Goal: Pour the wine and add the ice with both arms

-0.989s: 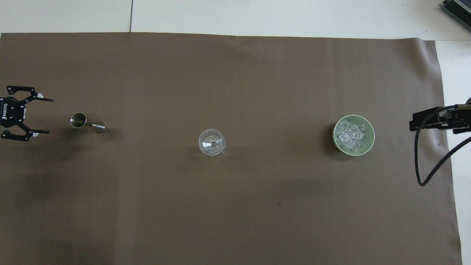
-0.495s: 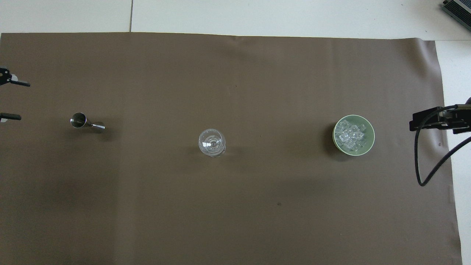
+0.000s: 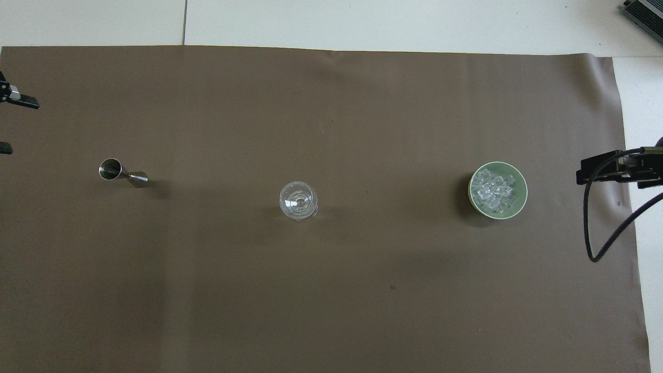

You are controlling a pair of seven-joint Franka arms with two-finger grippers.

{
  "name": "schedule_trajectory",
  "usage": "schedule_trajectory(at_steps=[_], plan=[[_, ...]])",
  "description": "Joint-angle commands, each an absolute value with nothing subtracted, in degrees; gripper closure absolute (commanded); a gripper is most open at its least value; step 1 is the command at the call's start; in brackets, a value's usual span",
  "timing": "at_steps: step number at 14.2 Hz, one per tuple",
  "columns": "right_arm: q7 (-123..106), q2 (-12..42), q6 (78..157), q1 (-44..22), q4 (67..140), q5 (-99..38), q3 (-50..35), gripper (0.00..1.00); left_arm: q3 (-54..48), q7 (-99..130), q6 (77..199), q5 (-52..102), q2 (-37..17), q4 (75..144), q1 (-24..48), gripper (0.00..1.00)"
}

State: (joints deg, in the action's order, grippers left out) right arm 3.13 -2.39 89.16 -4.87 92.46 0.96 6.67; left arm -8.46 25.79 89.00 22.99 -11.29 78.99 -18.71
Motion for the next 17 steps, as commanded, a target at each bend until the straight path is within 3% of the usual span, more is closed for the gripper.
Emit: schedule_trajectory(at_steps=[1, 3, 5, 10, 17], plan=[[2.2, -3.34, 89.82, -4.22, 93.52, -0.53, 6.5, 0.0, -4.84, 19.63, 89.38, 18.91, -8.01, 79.89, -12.15, 0.0], [2.28, -3.34, 89.83, -4.13, 93.6, -0.53, 6.5, 0.0, -3.88, 10.85, 90.7, 15.57, -5.72, 79.98, -7.85, 0.0], [2.2, -3.34, 89.82, -4.13, 93.6, -0.53, 6.5, 0.0, 3.56, 6.35, 90.0, 13.8, -3.79, 80.68, 0.31, 0.0], [2.2, -3.34, 89.83, -4.13, 93.52, -0.53, 6.5, 0.0, 9.73, -8.76, 84.83, 7.92, 0.0, 82.0, 7.09, 0.0], [2.2, -3.34, 89.82, -4.13, 93.52, -0.53, 6.5, 0.0, 11.51, -20.3, 78.05, 4.66, 1.4, 82.26, 6.68, 0.0]])
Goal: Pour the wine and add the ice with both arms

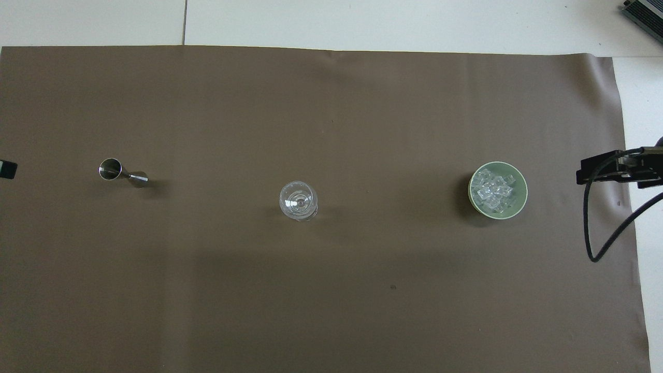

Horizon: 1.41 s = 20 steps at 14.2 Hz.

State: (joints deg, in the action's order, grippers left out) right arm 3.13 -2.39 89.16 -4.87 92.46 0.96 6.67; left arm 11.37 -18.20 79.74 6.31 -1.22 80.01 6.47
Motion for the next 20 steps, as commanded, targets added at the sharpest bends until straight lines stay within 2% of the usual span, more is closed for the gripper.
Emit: schedule_trajectory(at_steps=[1, 4, 7, 20], plan=[[2.2, -3.34, 89.82, -4.13, 93.6, -0.53, 6.5, 0.0, 11.51, -20.39, 77.87, 4.48, 2.19, 82.61, 6.68, 0.0], [2.2, -3.34, 89.82, -4.13, 93.52, -0.53, 6.5, 0.0, 7.67, -17.6, 77.78, 1.33, 3.34, 82.79, 6.42, 0.0], [2.2, -3.34, 89.82, -4.13, 93.6, -0.53, 6.5, 0.0, 3.26, -4.35, 78.13, 0.88, 3.87, 83.58, 4.84, 0.0], [2.2, -3.34, 89.83, -4.13, 93.52, -0.53, 6.5, 0.0, 3.07, 1.58, 76.73, 1.67, 4.3, 83.06, 4.57, 0.0]])
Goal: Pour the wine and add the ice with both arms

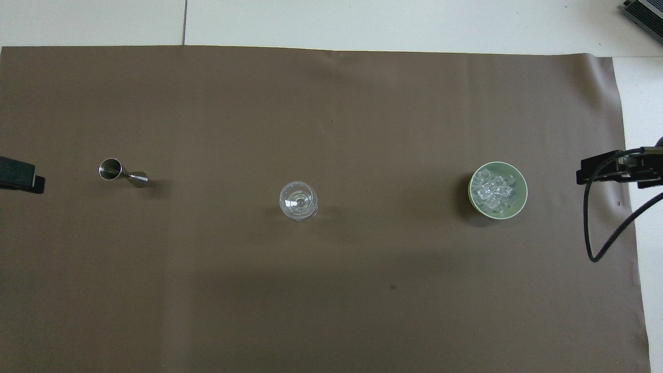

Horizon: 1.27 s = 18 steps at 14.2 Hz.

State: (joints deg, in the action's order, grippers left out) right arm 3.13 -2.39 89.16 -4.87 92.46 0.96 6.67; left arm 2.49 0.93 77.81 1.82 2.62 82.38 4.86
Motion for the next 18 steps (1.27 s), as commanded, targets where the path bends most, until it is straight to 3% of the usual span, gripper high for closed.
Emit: schedule_trajectory(at_steps=[1, 5, 9, 18], plan=[[2.2, -3.34, 89.82, -4.13, 93.52, -0.53, 6.5, 0.0, 3.51, 1.5, 76.73, 1.67, 5.26, 83.06, 4.22, 0.0], [2.2, -3.34, 89.82, -4.22, 93.52, -0.53, 6.5, 0.0, 2.82, 1.49, 75.33, 1.32, 16.41, 82.17, 4.13, 0.0], [2.2, -3.34, 89.82, -4.13, 93.52, -0.53, 6.5, 0.0, 2.55, 1.5, 66.46, 1.58, 16.61, 82.09, 4.22, 0.0], [2.28, -3.34, 89.56, -4.22, 93.51, -0.53, 6.5, 0.0, 3.07, 1.58, 65.83, 1.58, 16.61, 82.09, 4.22, 0.0]])
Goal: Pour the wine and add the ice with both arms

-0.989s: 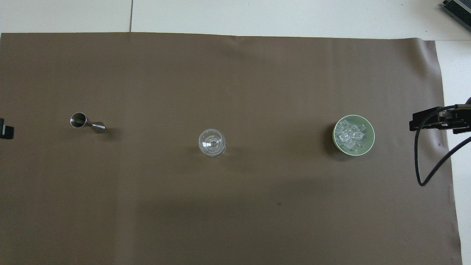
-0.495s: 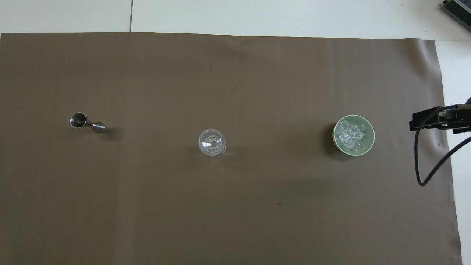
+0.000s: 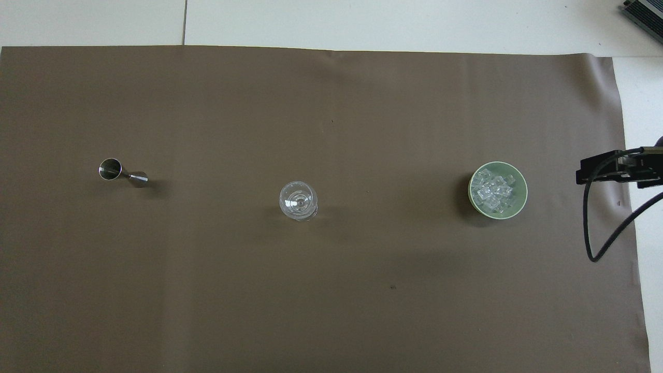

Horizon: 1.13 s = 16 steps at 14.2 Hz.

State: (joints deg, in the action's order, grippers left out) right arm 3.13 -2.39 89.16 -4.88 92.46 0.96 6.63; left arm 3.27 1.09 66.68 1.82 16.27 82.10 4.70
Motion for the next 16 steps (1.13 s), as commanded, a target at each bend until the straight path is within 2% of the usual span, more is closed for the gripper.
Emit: schedule_trajectory(at_steps=[1, 13, 16], plan=[[2.29, -3.34, 89.65, -4.13, 93.52, -0.53, 6.5, 0.0, 3.16, 1.58, 65.83, 1.58, 16.61, 82.09, 4.22, 0.0], [2.2, -3.34, 89.56, -4.22, 93.52, -0.53, 6.5, 0.0, 2.29, 1.76, 65.83, 1.67, 16.61, 82.09, 4.39, 0.0], [2.2, -3.34, 89.56, -4.22, 93.52, -0.53, 6.5, 0.0, 2.29, 0.97, 69.94, 1.5, 16.26, 81.74, 5.01, 0.0]])
